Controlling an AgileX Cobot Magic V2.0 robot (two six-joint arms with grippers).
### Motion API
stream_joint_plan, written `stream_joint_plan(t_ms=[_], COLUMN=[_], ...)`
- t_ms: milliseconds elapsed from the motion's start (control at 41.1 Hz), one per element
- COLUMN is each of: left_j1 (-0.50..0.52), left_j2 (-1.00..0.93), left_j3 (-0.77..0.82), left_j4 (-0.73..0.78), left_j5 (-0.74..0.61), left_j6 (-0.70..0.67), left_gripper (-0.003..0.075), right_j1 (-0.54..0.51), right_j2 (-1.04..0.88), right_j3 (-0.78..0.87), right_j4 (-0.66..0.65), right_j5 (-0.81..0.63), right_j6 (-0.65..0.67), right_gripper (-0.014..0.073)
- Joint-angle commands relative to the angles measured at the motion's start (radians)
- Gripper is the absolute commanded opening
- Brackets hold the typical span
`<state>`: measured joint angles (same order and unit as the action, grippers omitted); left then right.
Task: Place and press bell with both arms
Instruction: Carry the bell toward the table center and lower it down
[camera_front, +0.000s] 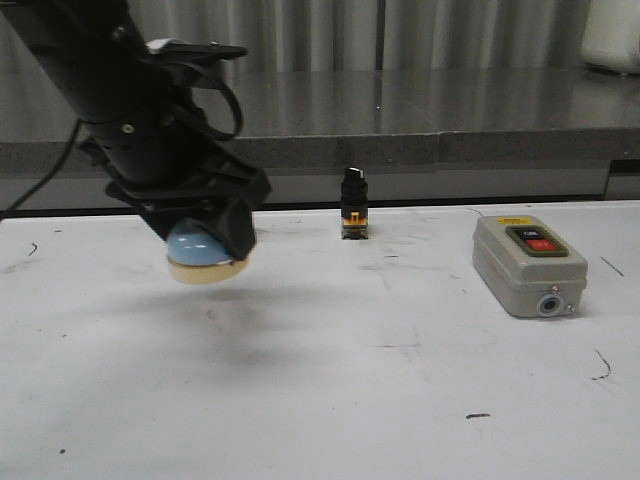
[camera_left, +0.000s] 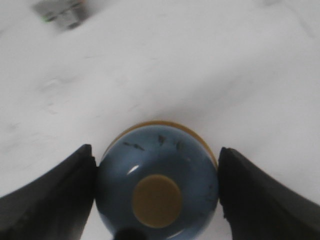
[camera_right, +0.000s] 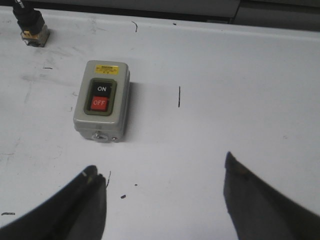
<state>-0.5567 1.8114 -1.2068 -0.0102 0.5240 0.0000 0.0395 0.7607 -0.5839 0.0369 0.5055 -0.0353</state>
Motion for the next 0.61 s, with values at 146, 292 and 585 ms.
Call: stream_joint_plan(t_ms=[146,292,585], left_j1=[-0.101,-0.116,-0.118], left_j2=[0.067,0.130,0.183], left_j3=[-0.121,-0.195,-0.297], left_j4=[-0.007,-0.007,-0.011], left_j5=[-0.048,-0.044,0.027], left_j6=[0.000,0.000,0.000], left_gripper=[0.0397,0.0397,0.0484], right_j1=[-0.005,-0.005,-0.005], right_j2=[0.000,0.000,0.000], right_j3=[-0.037,-0.037,-0.037], right_j4=[0.005,0.005,0.005], right_j5=[-0.067,-0.067,-0.067], right_j6=[-0.002,-0.002,-0.002], right_gripper=[0.0519,0.0519,0.0519])
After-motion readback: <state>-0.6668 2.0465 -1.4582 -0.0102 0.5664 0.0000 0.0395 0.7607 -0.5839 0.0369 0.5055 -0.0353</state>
